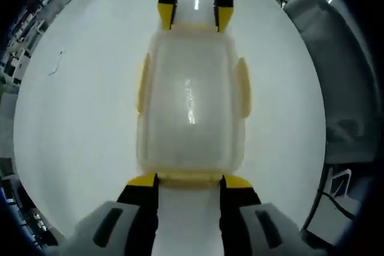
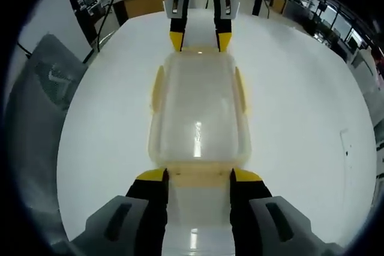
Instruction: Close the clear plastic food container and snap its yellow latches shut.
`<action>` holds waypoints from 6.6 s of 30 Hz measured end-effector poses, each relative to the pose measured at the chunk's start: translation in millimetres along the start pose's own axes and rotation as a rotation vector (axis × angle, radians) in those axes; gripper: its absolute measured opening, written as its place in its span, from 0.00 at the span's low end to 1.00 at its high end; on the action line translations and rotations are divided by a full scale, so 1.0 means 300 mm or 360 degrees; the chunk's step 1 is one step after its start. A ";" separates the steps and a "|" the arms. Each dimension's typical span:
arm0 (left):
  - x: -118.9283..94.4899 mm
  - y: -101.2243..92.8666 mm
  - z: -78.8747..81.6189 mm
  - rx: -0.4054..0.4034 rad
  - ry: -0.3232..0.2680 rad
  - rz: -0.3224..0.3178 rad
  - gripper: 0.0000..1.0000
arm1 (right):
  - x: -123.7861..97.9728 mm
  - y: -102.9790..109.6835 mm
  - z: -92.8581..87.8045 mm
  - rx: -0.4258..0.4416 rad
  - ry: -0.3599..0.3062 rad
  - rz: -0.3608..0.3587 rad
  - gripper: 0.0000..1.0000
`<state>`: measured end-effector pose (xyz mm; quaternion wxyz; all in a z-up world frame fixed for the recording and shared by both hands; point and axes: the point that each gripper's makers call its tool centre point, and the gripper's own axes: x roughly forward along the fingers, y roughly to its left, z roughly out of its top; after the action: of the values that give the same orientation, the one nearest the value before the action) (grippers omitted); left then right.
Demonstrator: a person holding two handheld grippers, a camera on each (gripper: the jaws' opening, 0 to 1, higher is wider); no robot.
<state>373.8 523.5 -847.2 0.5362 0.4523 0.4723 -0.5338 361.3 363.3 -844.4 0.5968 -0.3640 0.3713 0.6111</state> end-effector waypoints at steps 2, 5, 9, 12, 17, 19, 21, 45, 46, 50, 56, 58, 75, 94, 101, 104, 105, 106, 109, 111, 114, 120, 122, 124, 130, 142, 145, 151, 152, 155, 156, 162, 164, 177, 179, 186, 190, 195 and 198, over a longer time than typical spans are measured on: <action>-0.013 -0.018 0.007 -0.0006 0.0008 -0.0022 0.34 | -0.007 0.003 0.001 -0.0038 0.0002 0.0002 0.37; -0.066 -0.011 0.018 -0.0023 -0.0016 0.0017 0.34 | -0.031 -0.005 0.007 -0.0035 -0.0015 -0.0004 0.37; -0.132 -0.017 0.020 -0.0044 -0.0041 0.0073 0.34 | -0.100 -0.002 0.049 -0.0051 -0.0120 -0.0012 0.37; -0.176 -0.042 0.034 -0.0072 -0.0063 0.0078 0.34 | -0.143 0.009 0.064 -0.0090 -0.0131 -0.0013 0.37; -0.214 -0.064 0.059 -0.0078 -0.0050 0.0129 0.34 | -0.195 0.022 0.076 -0.0128 -0.0153 -0.0040 0.37; -0.225 -0.074 0.079 -0.0083 -0.0052 0.0131 0.34 | -0.210 0.025 0.068 -0.0139 -0.0141 -0.0044 0.37; -0.236 -0.077 0.099 -0.0089 -0.0055 0.0135 0.34 | -0.232 0.024 0.056 -0.0154 -0.0129 -0.0061 0.37; -0.202 -0.055 0.569 0.0010 -0.0272 0.0154 0.34 | -0.487 0.017 -0.337 -0.0067 0.0022 -0.0175 0.37; -0.196 -0.054 0.595 0.0019 -0.0282 0.0149 0.34 | -0.496 0.019 -0.363 -0.0057 0.0033 -0.0172 0.37; -0.172 -0.043 0.666 0.0039 -0.0275 0.0144 0.34 | -0.524 0.015 -0.436 -0.0028 0.0057 -0.0180 0.37; -0.138 -0.035 0.765 0.0069 -0.0274 0.0119 0.34 | -0.552 0.014 -0.533 0.0012 0.0072 -0.0182 0.37; -0.129 -0.037 0.797 0.0078 -0.0282 0.0108 0.34 | -0.554 0.019 -0.561 0.0025 0.0084 -0.0179 0.37; -0.095 -0.046 0.811 0.0055 -0.0202 0.0069 0.34 | -0.539 0.024 -0.605 0.0029 0.0067 -0.0153 0.37; -0.072 -0.042 0.837 0.0114 -0.0223 0.0070 0.35 | -0.524 0.042 -0.647 0.0137 0.0056 -0.0087 0.37; -0.066 -0.039 0.839 0.0123 -0.0233 0.0075 0.35 | -0.514 0.049 -0.663 0.0163 0.0078 -0.0081 0.37; -0.065 -0.039 0.840 0.0120 -0.0252 0.0072 0.35 | -0.495 0.056 -0.684 0.0224 0.0106 -0.0070 0.35; -0.065 -0.041 0.845 0.0104 -0.0274 0.0069 0.35 | -0.486 0.067 -0.693 0.0212 0.0118 -0.0047 0.28; -0.065 -0.043 0.850 0.0077 -0.0295 0.0068 0.35 | -0.470 0.082 -0.713 0.0197 0.0155 -0.0031 0.24; -0.061 -0.045 0.848 0.0067 -0.0310 0.0073 0.36 | -0.439 0.089 -0.748 0.0243 0.0199 -0.0040 0.30; -0.040 -0.049 0.814 0.0033 -0.0245 0.0067 0.32 | -0.421 0.118 -0.765 0.0326 0.0193 0.0012 0.35; 0.005 -0.061 0.726 -0.0013 -0.0074 0.0047 0.27 | -0.413 0.129 -0.804 0.0343 0.0228 0.0001 0.31; 0.032 -0.059 0.679 -0.0520 -0.0216 0.0030 0.31 | -0.455 0.118 -0.861 0.0693 0.0190 -0.0088 0.31; 0.007 -0.062 0.655 -0.0652 -0.0197 0.0026 0.29 | -0.478 0.103 -0.879 0.0867 0.0154 -0.0123 0.31; -0.031 -0.062 0.677 -0.0830 -0.0318 0.0010 0.30 | -0.507 0.079 -0.883 0.1000 0.0086 -0.0177 0.35; -0.165 -0.047 0.737 -0.1414 -0.0674 -0.0081 0.35 | -0.617 0.022 -0.787 0.1527 -0.0313 -0.0199 0.38; -0.130 -0.024 0.840 -0.1856 -0.0695 -0.0120 0.22 | -0.643 0.021 -0.624 0.1948 -0.0537 -0.0029 0.32; -0.117 -0.019 0.836 -0.1868 -0.0649 -0.0103 0.20 | -0.614 0.008 -0.638 0.1940 -0.0449 -0.0045 0.30; -0.100 -0.046 0.851 -0.1939 -0.0607 -0.0202 0.14 | -0.568 0.015 -0.614 0.1951 -0.0367 0.0055 0.24; -0.099 -0.041 0.847 -0.1981 -0.0595 -0.0191 0.14 | -0.564 0.009 -0.635 0.1924 -0.0303 0.0012 0.21; -0.101 -0.041 0.840 -0.2021 -0.0574 -0.0197 0.13 | -0.563 -0.001 -0.629 0.1922 -0.0283 0.0014 0.20; -0.100 -0.044 0.838 -0.2034 -0.0562 -0.0201 0.13 | -0.562 -0.002 -0.629 0.1917 -0.0275 0.0018 0.20; -0.100 -0.046 0.827 -0.2041 -0.0562 -0.0215 0.13 | -0.556 0.005 -0.623 0.1925 -0.0260 0.0028 0.19; -0.098 -0.046 0.821 -0.2048 -0.0593 -0.0227 0.13 | -0.555 0.007 -0.623 0.1940 -0.0274 0.0035 0.19; -0.091 -0.069 0.805 -0.2187 -0.0668 -0.0383 0.12 | -0.537 0.020 -0.603 0.1954 -0.0294 0.0079 0.17; -0.087 -0.072 0.804 -0.2249 -0.0712 -0.0432 0.12 | -0.536 0.020 -0.606 0.1970 -0.0302 0.0095 0.17; -0.086 -0.068 0.811 -0.2210 -0.0705 -0.0431 0.12 | -0.535 0.025 -0.601 0.1955 -0.0274 0.0103 0.16; -0.093 -0.069 0.808 -0.2209 -0.0690 -0.0446 0.11 | -0.534 0.062 -0.579 0.1977 -0.0294 0.0162 0.14; -0.099 -0.072 0.805 -0.2232 -0.0695 -0.0464 0.09 | -0.534 0.061 -0.568 0.2000 -0.0296 0.0178 0.14; -0.085 -0.084 0.814 -0.2247 -0.0721 -0.0480 0.10 | -0.541 0.062 -0.562 0.1993 -0.0296 0.0184 0.14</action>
<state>354.9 285.1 -786.1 0.7037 -0.1886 0.6370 -0.2519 346.6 138.8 -777.5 0.6924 0.1292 0.6240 0.3384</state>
